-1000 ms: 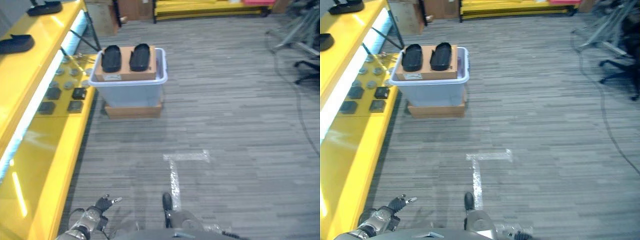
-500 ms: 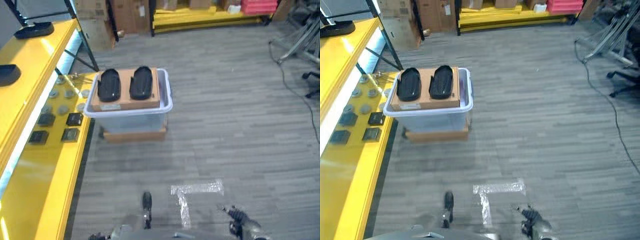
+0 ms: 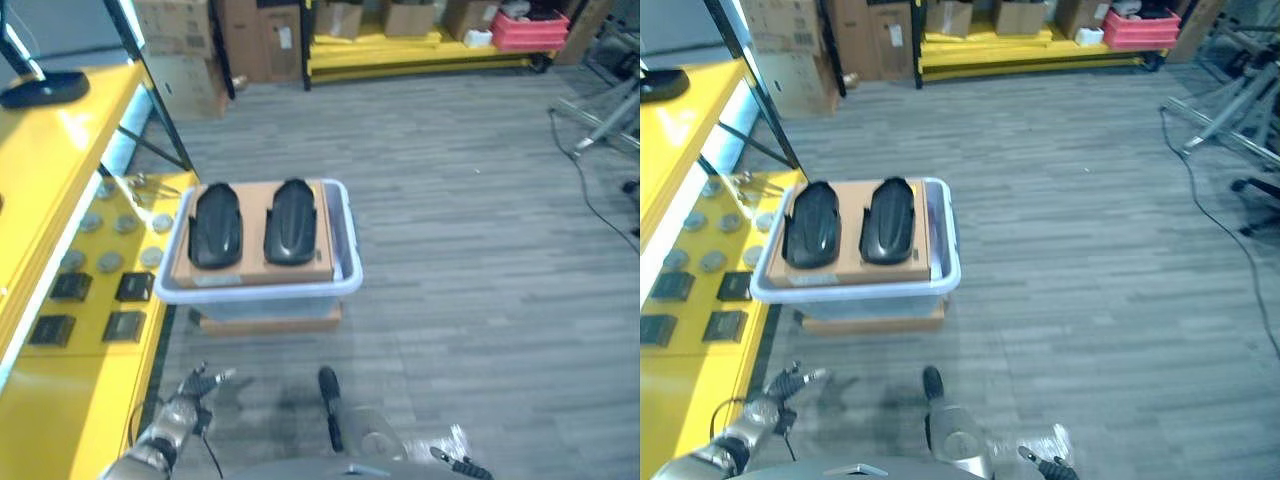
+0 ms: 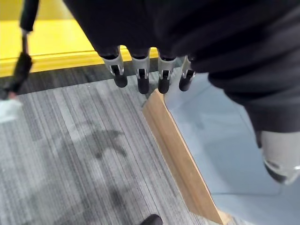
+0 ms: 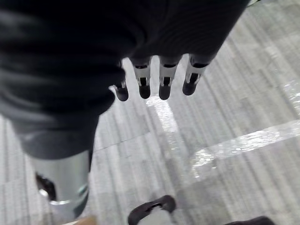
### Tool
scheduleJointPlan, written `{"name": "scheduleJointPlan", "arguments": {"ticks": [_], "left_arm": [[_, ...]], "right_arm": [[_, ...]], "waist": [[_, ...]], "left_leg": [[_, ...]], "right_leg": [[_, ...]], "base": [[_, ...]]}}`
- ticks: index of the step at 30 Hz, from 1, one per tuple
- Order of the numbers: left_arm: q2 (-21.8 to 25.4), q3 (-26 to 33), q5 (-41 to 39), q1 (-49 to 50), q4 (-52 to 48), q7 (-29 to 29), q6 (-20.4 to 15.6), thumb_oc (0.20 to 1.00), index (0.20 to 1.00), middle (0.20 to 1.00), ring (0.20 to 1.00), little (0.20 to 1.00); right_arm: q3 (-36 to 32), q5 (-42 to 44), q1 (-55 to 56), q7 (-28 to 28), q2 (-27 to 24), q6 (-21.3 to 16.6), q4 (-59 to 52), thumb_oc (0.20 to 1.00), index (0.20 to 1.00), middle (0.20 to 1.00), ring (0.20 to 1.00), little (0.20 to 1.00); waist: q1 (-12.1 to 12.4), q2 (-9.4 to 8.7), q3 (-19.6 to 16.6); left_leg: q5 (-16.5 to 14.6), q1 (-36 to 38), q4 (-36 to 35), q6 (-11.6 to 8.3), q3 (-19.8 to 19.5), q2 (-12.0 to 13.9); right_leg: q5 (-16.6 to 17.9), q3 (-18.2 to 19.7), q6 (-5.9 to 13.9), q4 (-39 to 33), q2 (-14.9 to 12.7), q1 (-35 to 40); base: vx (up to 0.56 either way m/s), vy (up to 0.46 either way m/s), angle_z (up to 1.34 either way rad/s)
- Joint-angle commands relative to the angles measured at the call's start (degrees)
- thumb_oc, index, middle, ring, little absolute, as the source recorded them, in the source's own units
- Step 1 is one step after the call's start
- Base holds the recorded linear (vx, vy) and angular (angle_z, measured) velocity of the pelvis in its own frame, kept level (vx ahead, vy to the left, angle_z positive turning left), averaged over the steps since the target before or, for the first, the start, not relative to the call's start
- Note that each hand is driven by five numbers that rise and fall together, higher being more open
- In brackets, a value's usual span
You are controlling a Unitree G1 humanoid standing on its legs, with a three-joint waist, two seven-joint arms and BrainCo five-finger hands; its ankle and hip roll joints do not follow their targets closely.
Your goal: Move parts from the plastic box to the shelf.
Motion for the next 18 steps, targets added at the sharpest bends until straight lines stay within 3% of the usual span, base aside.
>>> {"name": "scheduleJointPlan", "arguments": {"ticks": [1,2,4,5,6,8,11,12,13,14,18], "left_arm": [[0.9,0.9,-2.6,0.5,-0.8,0.4,-0.6,1.000,1.000,1.000,1.000,1.000],[0.6,1.0,-2.8,0.8,-0.7,0.7,-0.4,1.000,1.000,1.000,1.000,1.000],[0.1,1.5,-2.6,1.6,1.4,0.6,0.3,1.000,1.000,1.000,1.000,1.000],[0.1,1.5,-2.6,1.6,1.4,0.6,0.3,1.000,1.000,1.000,1.000,1.000],[-0.7,1.1,-1.6,2.4,3.3,0.4,0.7,1.000,1.000,1.000,1.000,1.000],[-1.4,2.2,0.1,4.1,6.0,1.0,1.5,1.000,1.000,1.000,1.000,1.000],[-1.4,2.8,0.8,5.2,6.5,1.5,1.6,1.000,1.000,1.000,1.000,1.000],[-1.4,3.8,1.9,6.3,6.4,2.0,1.6,1.000,1.000,1.000,1.000,1.000],[-1.3,4.2,2.1,6.9,6.4,2.7,1.3,1.000,1.000,1.000,1.000,1.000],[-1.3,5.6,2.2,7.5,6.1,5.5,0.8,1.000,1.000,1.000,1.000,1.000],[-1.5,5.7,1.9,7.4,5.0,7.1,-0.2,1.000,1.000,1.000,1.000,1.000]], "right_arm": [[2.4,-1.9,-2.5,0.2,-3.5,-0.4,-3.5,1.000,1.000,1.000,1.000,1.000],[3.1,-2.2,-3.0,0.2,-3.5,-0.3,-3.9,1.000,1.000,1.000,1.000,1.000],[4.8,-3.9,-3.8,0.2,-3.4,-0.1,-4.5,1.000,1.000,1.000,1.000,1.000],[4.9,-4.0,-3.8,0.1,-3.4,0.0,-4.5,1.000,1.000,1.000,1.000,1.000],[4.1,-3.2,-3.8,-0.9,-3.9,-0.5,-7.7,1.000,1.000,1.000,1.000,1.000],[3.0,-2.1,-3.0,-1.0,-4.6,-1.8,-17.3,1.000,1.000,1.000,1.000,1.000],[3.1,-4.5,-1.6,-2.3,-5.2,-2.7,-23.7,1.000,1.000,1.000,1.000,1.000],[1.6,-7.9,1.6,-5.1,-5.8,-4.8,-35.5,1.000,1.000,1.000,1.000,1.000],[1.0,-9.4,2.9,-6.3,-6.0,-5.6,-38.9,1.000,1.000,1.000,1.000,1.000],[0.4,-20.6,5.9,-12.5,-8.3,-8.3,-52.6,1.000,1.000,1.000,1.000,1.000],[-0.5,-27.7,7.8,-16.6,-9.5,-9.7,-62.0,1.000,1.000,1.000,1.000,1.000]], "waist": [[1.3,0.04,2.2],[1.7,-0.25,2.5],[2.7,-0.34,2.1],[2.8,-0.34,2.3],[3.2,0.49,1.8],[2.4,1.77,1.5],[2.3,2.47,1.2],[1.9,3.27,0.5],[1.9,3.47,0.4],[1.5,3.87,0.5],[1.4,3.86,0.4]], "left_leg": [[5.5,-10.4,14.2,-3.67,0.6,4.0],[5.8,-11.9,15.1,-3.85,1.3,4.1],[5.4,-13.2,5.2,-3.49,6.7,8.8],[5.5,-12.5,4.7,-3.50,6.8,8.9],[8.9,-13.7,-1.2,-4.23,8.3,11.7],[9.5,-13.1,-2.7,-4.82,8.8,12.7],[9.8,-12.1,-4.4,-4.80,9.5,12.6],[10.0,-10.2,-7.2,-4.64,10.4,12.2],[10.0,-9.3,-8.1,-4.47,10.6,11.9],[9.6,-9.0,-9.1,-4.06,11.0,11.4],[8.9,-8.8,-9.1,-3.89,11.2,11.0]], "right_leg": [[-7.3,2.1,6.40,1.6,-2.2,4.9],[-7.6,2.0,6.11,1.4,-2.4,5.5],[-9.2,0.5,6.24,0.1,-3.7,7.4],[-9.3,0.6,6.23,0.0,-3.6,7.9],[-10.0,-1.1,6.55,-1.0,-4.4,9.1],[-11.1,-1.1,6.96,-1.6,-4.6,10.2],[-10.8,-1.2,7.11,-2.3,-4.6,10.5],[-10.3,-1.1,7.46,-3.7,-5.1,11.1],[-10.1,-1.0,7.57,-4.2,-5.3,11.5],[-9.6,-0.7,8.02,-4.8,-5.7,11.3],[-9.2,-1.0,8.42,-5.8,-6.2,11.8]], "base": [[0.11,-0.140,0.43],[0.10,-0.110,0.29],[0.12,-0.033,0.23],[0.15,0.033,0.22],[0.14,0.057,0.30],[0.17,0.111,0.41],[0.11,0.110,-0.28],[0.12,0.122,-0.34],[0.16,0.207,-0.11],[0.07,0.118,0.03],[0.05,0.067,0.08]]}}
